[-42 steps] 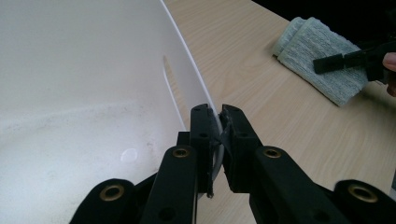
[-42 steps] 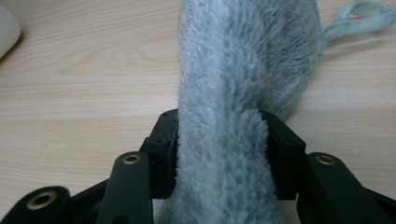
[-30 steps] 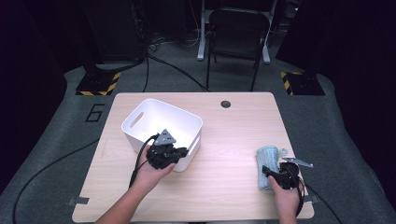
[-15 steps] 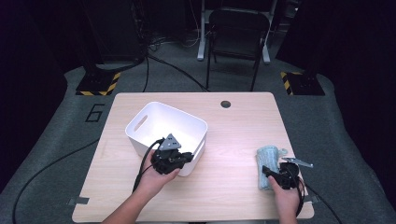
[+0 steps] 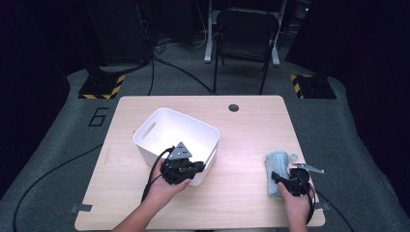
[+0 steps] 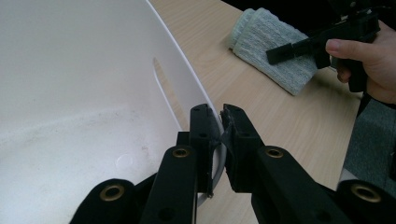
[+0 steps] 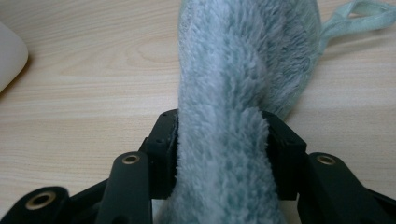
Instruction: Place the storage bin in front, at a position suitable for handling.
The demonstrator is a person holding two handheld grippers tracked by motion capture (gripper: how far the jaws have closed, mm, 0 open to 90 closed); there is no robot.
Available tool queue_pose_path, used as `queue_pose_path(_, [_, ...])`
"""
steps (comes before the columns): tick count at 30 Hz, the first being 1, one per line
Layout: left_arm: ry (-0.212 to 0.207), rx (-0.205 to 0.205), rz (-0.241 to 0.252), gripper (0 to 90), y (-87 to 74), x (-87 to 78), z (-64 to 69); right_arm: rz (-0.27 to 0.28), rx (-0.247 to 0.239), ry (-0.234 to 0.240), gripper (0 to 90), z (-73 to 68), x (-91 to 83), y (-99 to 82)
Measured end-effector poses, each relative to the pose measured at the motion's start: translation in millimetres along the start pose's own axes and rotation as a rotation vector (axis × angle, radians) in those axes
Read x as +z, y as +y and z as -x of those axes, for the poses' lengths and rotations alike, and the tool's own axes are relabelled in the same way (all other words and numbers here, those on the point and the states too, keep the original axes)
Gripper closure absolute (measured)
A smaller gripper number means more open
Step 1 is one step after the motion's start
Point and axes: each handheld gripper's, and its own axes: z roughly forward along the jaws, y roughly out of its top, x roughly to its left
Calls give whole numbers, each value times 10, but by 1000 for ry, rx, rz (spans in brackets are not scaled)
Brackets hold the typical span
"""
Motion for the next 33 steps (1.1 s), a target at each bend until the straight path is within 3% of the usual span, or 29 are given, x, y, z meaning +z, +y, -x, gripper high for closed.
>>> queue_pose_path(10, [-42, 17, -14, 816, 23, 58, 149, -4, -7, 1, 522, -9, 25, 14])
queue_pose_path(22, [-61, 27, -27, 809, 26, 89, 256, -8, 11, 10, 519, -20, 34, 28])
queue_pose_path(26, [-86, 32, -1, 706, 18, 48, 252, -16, 10, 0, 518, -31, 35, 41])
queue_pose_path(33, [-118, 4, 27, 623, 26, -122, 173, -17, 0, -3, 514, -35, 41, 42])
